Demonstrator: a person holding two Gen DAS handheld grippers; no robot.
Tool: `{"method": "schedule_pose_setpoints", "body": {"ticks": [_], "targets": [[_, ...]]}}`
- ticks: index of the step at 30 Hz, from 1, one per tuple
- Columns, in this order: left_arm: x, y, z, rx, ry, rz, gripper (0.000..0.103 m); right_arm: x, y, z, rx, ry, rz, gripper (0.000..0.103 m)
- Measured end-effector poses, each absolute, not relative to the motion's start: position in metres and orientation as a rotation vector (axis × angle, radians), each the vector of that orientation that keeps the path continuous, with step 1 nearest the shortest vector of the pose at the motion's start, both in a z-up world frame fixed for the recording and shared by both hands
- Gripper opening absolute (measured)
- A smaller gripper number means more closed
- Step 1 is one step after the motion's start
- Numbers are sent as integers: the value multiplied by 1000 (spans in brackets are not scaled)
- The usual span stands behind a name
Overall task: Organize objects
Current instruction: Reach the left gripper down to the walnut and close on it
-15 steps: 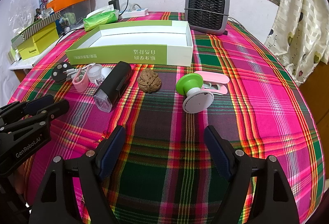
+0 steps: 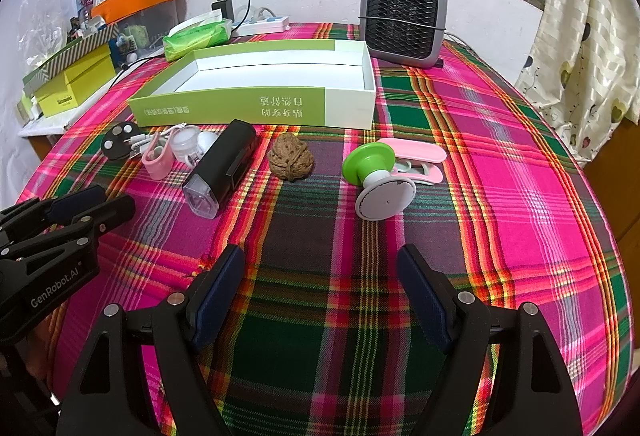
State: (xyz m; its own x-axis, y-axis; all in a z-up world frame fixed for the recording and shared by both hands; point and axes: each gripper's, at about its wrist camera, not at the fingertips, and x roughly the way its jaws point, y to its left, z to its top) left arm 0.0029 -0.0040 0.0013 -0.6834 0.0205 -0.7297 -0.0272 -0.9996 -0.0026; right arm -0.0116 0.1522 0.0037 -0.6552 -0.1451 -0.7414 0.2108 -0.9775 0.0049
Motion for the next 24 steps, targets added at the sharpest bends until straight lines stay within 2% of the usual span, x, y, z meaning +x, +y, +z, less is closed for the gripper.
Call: {"method": "schedule_pose_setpoints", "body": {"ticks": [9, 15, 24], "targets": [[19, -16, 10, -1184, 29, 2854, 38, -11, 179, 6, 1195, 64, -2700, 79], [29, -32, 24, -1100, -17, 2870, 38, -21, 190, 7, 1218, 35, -2709, 79], [30, -67, 20, -1133, -156, 2855, 38, -41, 192, 7, 1261, 52, -2697, 79]]}}
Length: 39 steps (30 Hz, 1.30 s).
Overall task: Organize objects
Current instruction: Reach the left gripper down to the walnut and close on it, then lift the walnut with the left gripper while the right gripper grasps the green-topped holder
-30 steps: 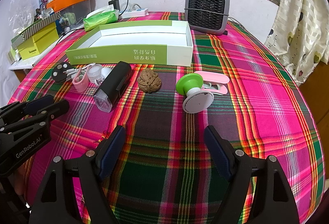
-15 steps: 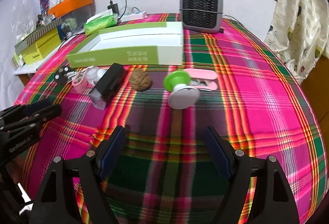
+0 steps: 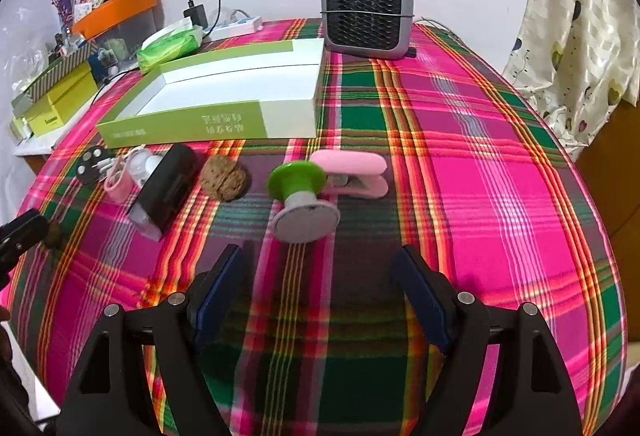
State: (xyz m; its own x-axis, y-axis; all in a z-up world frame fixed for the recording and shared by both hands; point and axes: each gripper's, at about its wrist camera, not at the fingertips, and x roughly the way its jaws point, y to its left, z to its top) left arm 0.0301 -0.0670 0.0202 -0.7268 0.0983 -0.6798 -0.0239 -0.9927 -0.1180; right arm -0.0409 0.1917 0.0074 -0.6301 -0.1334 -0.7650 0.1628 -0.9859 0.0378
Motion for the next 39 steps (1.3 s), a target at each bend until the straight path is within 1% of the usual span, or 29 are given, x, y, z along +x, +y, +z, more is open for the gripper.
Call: {"method": "schedule_pose_setpoints", "body": {"ticks": [15, 17, 22, 24, 26, 28, 32, 34, 37, 39], "targets": [[22, -75, 3, -1235, -153, 2811, 39, -61, 185, 9, 1303, 81, -2665, 78], [22, -75, 1, -1242, -161, 2810, 39, -62, 185, 10, 1302, 84, -2671, 74], [20, -74, 0, -1245, -136, 2815, 39, -64, 186, 10, 1299, 78, -2676, 69], [20, -74, -1, -1243, -126, 2821, 39, -65, 186, 11, 1299, 81, -2683, 64], [20, -73, -1, -1241, -125, 2824, 39, -65, 186, 11, 1297, 78, -2691, 57], [20, -74, -1, -1239, -132, 2826, 39, -65, 187, 12, 1295, 73, -2692, 55], [20, -75, -1, -1239, -148, 2829, 39, -65, 187, 12, 1289, 73, -2692, 44], [19, -75, 0, -1240, -159, 2829, 39, -65, 186, 12, 1285, 79, -2690, 40], [19, -76, 0, -1239, -154, 2830, 39, -65, 185, 12, 1282, 82, -2687, 36], [19, -75, 0, -1238, -149, 2832, 38, -65, 185, 12, 1281, 80, -2685, 35]]}}
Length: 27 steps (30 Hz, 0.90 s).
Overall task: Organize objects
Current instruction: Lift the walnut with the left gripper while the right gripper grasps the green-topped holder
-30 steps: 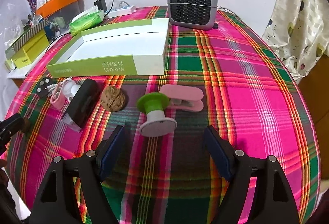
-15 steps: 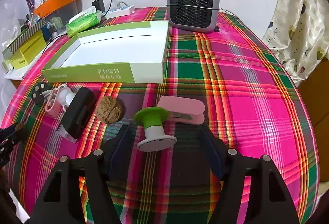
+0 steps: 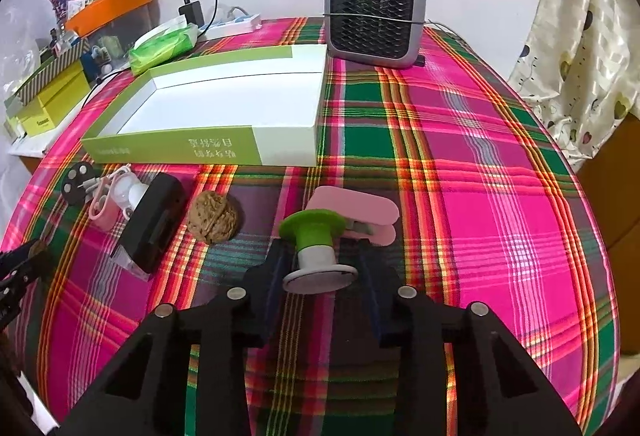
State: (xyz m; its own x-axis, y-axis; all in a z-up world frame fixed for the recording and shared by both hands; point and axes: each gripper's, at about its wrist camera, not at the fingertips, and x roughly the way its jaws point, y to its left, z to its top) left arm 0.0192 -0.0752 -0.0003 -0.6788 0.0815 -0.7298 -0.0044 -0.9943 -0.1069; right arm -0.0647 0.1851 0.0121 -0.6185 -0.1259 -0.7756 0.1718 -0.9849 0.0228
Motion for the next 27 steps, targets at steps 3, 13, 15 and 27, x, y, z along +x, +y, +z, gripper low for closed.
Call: {"method": "schedule_pose_setpoints", "body": {"ticks": [3, 13, 15, 27], "targets": [[19, -75, 0, -1239, -144, 2833, 38, -64, 186, 12, 1279, 72, -2685, 35], [18, -78, 0, -1248, -136, 2842, 27, -63, 186, 12, 1276, 53, -2685, 35], [18, -78, 0, -1248, -133, 2842, 27, -63, 186, 12, 1275, 48, -2685, 35], [14, -77, 1, -1264, -139, 2837, 27, -59, 185, 15, 1257, 29, -2680, 35]]}}
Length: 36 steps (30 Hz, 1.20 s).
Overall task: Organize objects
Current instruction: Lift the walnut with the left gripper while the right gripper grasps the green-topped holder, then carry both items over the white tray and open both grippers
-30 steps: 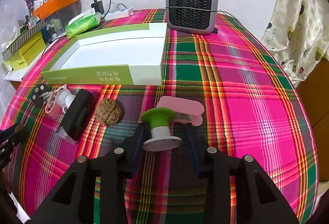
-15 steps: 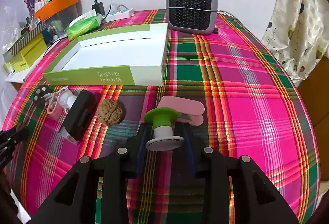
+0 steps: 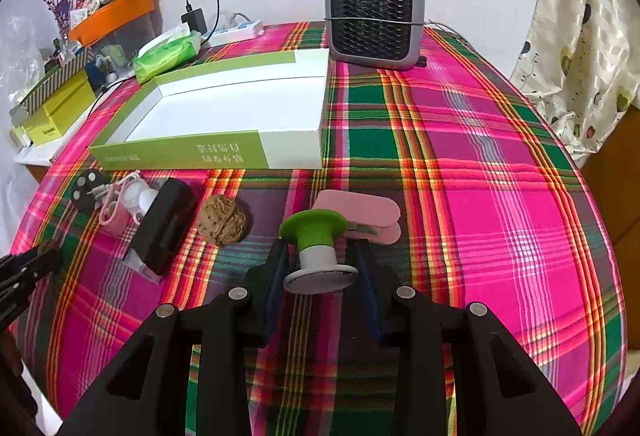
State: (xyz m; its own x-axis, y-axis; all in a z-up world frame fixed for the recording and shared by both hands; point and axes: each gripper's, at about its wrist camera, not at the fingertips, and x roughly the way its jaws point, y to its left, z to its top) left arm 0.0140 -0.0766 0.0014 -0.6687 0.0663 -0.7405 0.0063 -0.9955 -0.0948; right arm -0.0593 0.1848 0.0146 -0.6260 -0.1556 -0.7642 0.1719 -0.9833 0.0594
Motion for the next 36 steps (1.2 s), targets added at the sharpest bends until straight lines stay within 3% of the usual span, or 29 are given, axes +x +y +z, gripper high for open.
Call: {"method": "schedule_pose_setpoints", "body": {"ticks": [18, 36], "targets": [[-33, -67, 40, -1185, -119, 2803, 27, -75, 175, 48, 1176, 17, -2682, 35], [-131, -46, 49, -1185, -98, 2724, 27, -150, 147, 59, 1184, 13, -2643, 35]]}}
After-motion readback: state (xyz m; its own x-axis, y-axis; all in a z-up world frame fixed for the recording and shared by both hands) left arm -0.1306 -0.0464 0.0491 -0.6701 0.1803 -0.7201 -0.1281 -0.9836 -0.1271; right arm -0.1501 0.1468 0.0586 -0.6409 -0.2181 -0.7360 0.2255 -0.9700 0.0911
